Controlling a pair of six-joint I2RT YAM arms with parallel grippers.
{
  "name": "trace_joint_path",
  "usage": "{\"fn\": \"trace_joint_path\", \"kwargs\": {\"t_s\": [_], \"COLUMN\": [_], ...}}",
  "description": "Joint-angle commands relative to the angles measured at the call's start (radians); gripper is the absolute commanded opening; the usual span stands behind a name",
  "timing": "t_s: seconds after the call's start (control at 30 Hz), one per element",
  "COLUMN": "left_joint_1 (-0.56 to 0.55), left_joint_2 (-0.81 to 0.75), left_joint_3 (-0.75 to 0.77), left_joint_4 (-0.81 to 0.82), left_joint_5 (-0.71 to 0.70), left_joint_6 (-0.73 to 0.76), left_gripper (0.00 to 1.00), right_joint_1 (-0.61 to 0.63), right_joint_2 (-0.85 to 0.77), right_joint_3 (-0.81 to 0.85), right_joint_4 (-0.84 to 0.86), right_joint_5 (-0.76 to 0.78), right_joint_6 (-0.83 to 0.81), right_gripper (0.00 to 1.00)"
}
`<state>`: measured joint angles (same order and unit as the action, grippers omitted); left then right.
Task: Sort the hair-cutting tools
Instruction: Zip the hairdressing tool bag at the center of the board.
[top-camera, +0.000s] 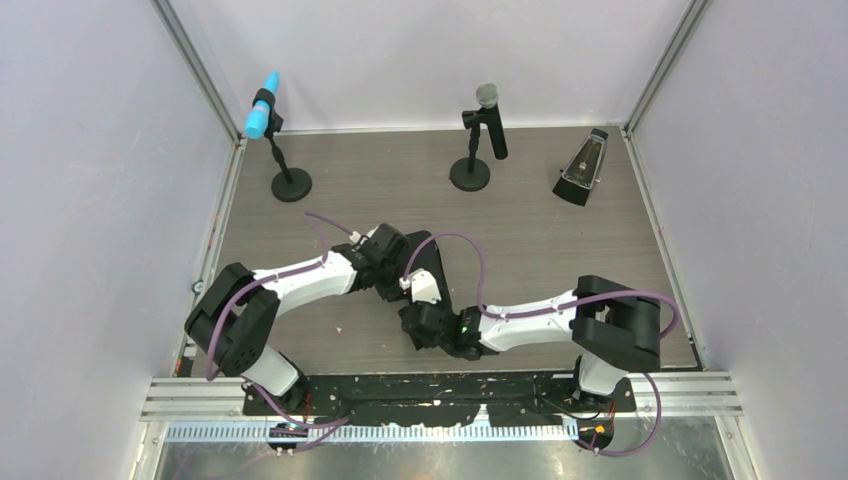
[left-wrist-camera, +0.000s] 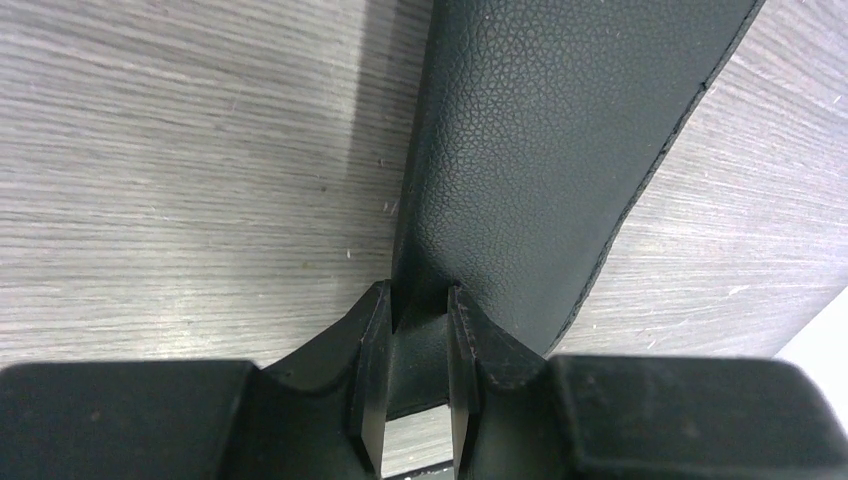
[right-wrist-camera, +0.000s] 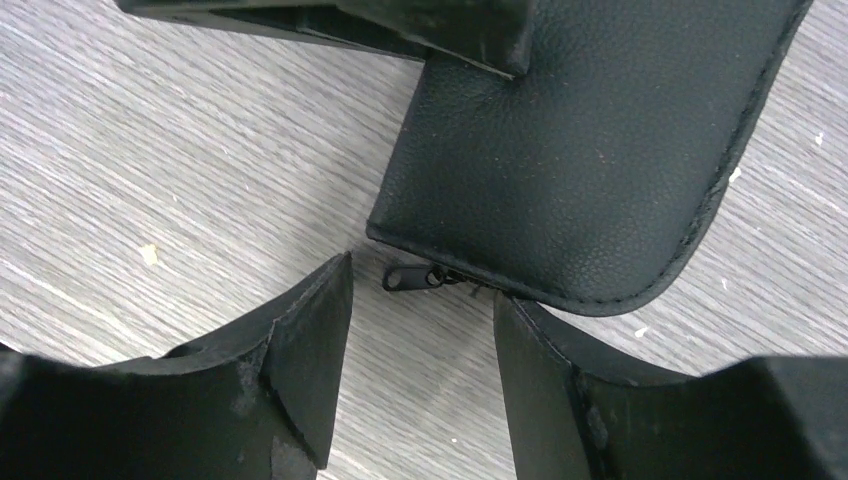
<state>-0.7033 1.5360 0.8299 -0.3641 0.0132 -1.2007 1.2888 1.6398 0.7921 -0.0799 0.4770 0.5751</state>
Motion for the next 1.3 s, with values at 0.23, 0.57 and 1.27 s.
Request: {"fn": "trace_joint_path", "kwargs": {"t_s": [0.23,0.57,1.27], "left_joint_1": [0.014,0.023,0.032], "left_joint_2": [0.029,0.001,-0.013], "left_joint_3": [-0.012,-0.002,-0.018], "left_joint_4": [-0.057,-0.105,-0.094], "left_joint_5": [-0.119,-0.148,-0.115], "left_joint_6": [0.020,0.051,0.267], "left_gripper": [0.21,0.20,0.19], "right_joint_1": [-0.027,-0.032,-0.204], "right_joint_2": [0.056,-0.029,-0.191], "right_joint_3": [0.055,0.065,-0.054], "right_joint_4": [0.023,-0.094,-0.237], "right_joint_5": [0.044,0.064,-0.015], "right_joint_6": [0.040,-0.031,-0.143], "right_gripper": [0.50,0.07,0.05]}}
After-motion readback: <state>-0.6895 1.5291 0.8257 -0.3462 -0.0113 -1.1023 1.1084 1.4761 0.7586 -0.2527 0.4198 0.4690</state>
